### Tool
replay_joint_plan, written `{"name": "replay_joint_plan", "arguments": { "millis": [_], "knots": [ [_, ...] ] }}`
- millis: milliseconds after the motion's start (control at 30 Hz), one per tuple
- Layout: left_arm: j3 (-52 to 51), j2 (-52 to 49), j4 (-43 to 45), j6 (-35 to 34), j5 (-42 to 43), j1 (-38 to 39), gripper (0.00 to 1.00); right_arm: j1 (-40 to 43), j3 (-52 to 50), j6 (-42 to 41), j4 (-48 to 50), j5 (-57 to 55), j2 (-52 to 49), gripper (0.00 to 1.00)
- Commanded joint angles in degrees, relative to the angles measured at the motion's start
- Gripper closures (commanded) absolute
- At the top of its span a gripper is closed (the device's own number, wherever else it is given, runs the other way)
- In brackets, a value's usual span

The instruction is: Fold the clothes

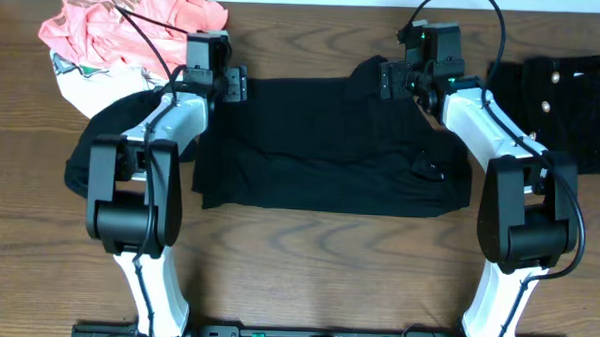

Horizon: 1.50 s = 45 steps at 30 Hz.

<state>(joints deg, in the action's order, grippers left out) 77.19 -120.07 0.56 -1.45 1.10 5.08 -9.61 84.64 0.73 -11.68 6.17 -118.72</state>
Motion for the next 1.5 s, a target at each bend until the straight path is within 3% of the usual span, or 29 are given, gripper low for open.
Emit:
{"name": "replay_joint_plan", "arguments": {
  "millis": [0,300,333,400,467,633,1033,1233,1300,1367,1467],
  "knots": [
    [0.9,-2.3,1.2,0.8,-0.7,-0.2,0.22,-0.3,0.4,1.1,0.6,-0.4,-0.7,0.14],
    [0.9,-5.0,2.3,0.5,-0.6,-0.8,0.22,-0.2,0.4,1.1,1.9,-0.4,-1.5,0.16],
    [0.9,-5.0,2.2,0.5,-0.7,-0.8,0.27,-0.2,0.4,1.1,2.1,-0.4,-1.9,0.17],
    [0.9,-5.0,2.0,0.5,-0.6,-0.8,0.64,-0.2,0.4,1.1,2.5,-0.3,-2.5,0.17],
    [0.8,-5.0,1.7,-0.1,-0.4,-0.8,0.72,-0.2,0.4,1.0,2.7,0.2,-3.1,0.17],
    [0.8,-5.0,1.5,-0.1,0.0,-0.8,0.70,-0.6,0.4,1.1,3.1,0.3,-3.3,0.18],
    [0.8,-7.0,3.6,-0.1,-0.2,-0.8,0.43,-0.9,0.4,1.1,3.0,0.7,-3.3,0.18],
    [0.8,-8.6,4.1,-0.1,-0.2,-0.8,0.42,-0.9,0.4,1.1,3.1,0.7,-3.3,0.18],
    [0.8,-8.6,4.1,-0.1,-0.2,-0.8,0.58,-0.9,0.4,1.1,3.2,0.7,-3.3,0.19],
    [0.8,-8.5,4.0,-0.1,-0.2,-0.8,0.87,-0.9,0.4,1.1,3.2,0.7,-3.3,0.20],
    [0.8,-8.5,3.1,-0.4,-0.2,-0.7,0.94,-0.9,0.4,1.1,3.3,0.7,-3.3,0.21]
  ]
}}
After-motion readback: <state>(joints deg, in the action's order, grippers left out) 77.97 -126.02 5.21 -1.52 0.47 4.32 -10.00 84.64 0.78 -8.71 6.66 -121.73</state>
